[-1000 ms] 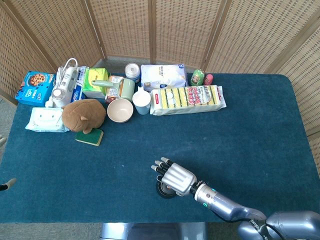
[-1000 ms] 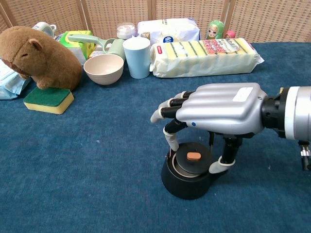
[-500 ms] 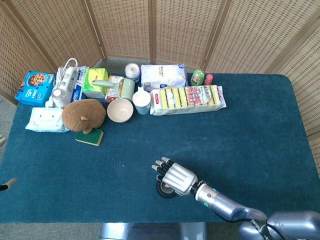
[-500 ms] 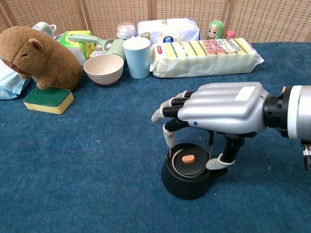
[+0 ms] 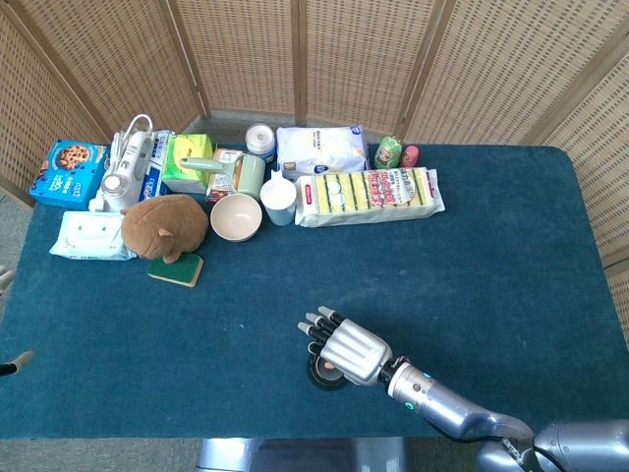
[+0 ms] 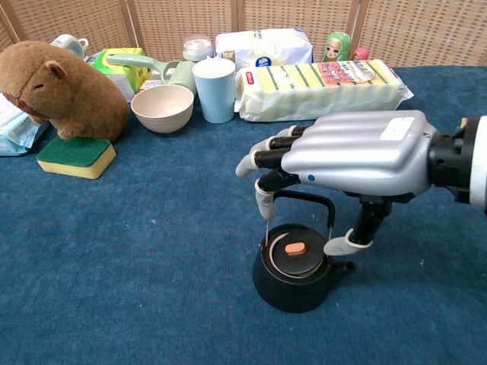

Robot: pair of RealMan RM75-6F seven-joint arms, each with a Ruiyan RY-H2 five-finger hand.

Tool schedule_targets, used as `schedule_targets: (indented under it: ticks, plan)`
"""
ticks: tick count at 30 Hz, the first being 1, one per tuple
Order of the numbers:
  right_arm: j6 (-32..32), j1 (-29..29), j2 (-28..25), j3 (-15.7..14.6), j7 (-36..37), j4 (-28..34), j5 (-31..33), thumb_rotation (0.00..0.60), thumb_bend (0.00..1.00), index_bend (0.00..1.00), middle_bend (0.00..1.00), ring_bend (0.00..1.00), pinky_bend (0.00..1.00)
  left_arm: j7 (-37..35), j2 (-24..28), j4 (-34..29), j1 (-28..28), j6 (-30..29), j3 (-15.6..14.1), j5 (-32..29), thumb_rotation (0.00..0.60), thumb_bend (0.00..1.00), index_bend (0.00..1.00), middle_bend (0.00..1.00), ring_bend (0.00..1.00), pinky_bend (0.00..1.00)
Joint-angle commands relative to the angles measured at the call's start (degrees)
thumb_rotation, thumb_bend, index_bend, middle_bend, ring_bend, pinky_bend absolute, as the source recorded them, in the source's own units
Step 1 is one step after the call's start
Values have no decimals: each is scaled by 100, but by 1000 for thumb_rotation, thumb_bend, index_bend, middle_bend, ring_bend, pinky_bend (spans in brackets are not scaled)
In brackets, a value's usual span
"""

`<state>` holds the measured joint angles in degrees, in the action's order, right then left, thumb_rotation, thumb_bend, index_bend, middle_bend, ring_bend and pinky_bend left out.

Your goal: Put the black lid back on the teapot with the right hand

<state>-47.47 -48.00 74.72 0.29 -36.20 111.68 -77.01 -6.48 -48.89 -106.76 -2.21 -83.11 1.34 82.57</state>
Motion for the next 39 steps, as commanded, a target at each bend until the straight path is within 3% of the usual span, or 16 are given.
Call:
schedule_targets:
  ticks: [1,22,32,39]
  plan:
    - [23,-26,19,19,4,-12,33,600,288,305,66,23,66,-2,0,-3,0,0,1,-4,600,87,0,0,0,0]
    - [94,-134,443,-10,-89,-454,284,600,289,305,66,23,66,-50,10,15,-2,6,-2,5,600,87,0,0,0,0]
    - [58,-123,433,-29,-12,-522,316,600,289,305,66,23,66,-46,6,14,6,-6,-5,7,600,86,0,0,0,0]
    - [-217,-30,120,-5,48,-198,56,600,289,305,67,24,66,-45,5,18,-12,25,11,-38,600,86,0,0,0,0]
